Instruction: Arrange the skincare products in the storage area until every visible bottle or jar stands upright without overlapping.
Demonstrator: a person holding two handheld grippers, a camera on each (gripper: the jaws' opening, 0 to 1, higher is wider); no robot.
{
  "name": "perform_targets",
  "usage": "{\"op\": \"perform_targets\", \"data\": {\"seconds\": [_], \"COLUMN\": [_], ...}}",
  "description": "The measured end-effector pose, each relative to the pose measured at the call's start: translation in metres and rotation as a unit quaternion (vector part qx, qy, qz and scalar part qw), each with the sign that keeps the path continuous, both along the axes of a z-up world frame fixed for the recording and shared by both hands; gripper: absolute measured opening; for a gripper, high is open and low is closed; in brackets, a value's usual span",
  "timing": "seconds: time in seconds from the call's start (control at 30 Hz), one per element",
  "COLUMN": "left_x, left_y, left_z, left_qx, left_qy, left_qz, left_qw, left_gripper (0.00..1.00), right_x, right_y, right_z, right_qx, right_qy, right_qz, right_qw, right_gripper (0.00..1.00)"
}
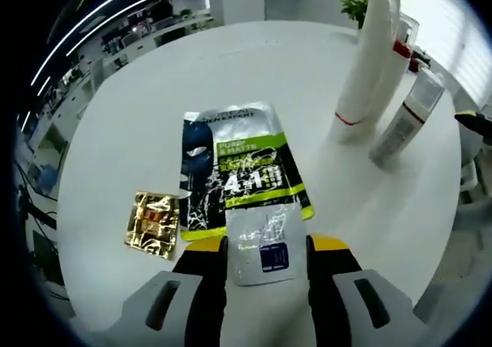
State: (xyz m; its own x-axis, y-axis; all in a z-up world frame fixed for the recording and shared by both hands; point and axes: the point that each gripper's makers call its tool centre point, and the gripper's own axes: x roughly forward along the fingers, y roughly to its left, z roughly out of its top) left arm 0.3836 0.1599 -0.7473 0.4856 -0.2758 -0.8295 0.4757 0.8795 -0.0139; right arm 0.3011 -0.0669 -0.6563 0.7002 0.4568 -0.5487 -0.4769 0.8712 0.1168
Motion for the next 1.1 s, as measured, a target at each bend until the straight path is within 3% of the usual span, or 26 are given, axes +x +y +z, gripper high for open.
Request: {"op": "perform_targets", "data": {"seconds": [0.3, 0.63, 0.8, 0.87, 1.1], "left_x": [-0.002, -0.010, -0.015, -0.014, -0.021], "left_y": [-0.004, 0.009, 0.016, 0.018, 0.022], "left_z": [0.004, 0.016, 0.026, 0.030, 0.043], "left_qx": [-0.007, 0.003, 0.023, 0.025, 0.035], "left_qy": [-0.003, 0.008, 0.015, 0.010, 0.026], "left_qz": [-0.018, -0.089, -0.168, -0.182, -0.268], "left_qw": [0.9998, 0.9960, 0.9853, 0.9830, 0.9624], "left_gripper": [0.37, 0.37, 0.37, 0.37, 0.37], "right_x": [-0.001, -0.001, 0.000, 0.000, -0.001], "right_y": [-0.002, 0.001, 0.002, 0.002, 0.007], "right_z": [0.002, 0.006, 0.009, 0.010, 0.012], "right_qx": [0.000, 0.004, 0.004, 0.004, 0.007], "right_qy": [-0.002, -0.009, -0.013, -0.015, -0.017], "right_qz": [-0.003, 0.000, 0.001, 0.002, 0.007], "right_qw": [1.0000, 1.0000, 0.9999, 0.9999, 0.9998], "right_gripper": [0.98, 0.98, 0.98, 0.98, 0.98]}}
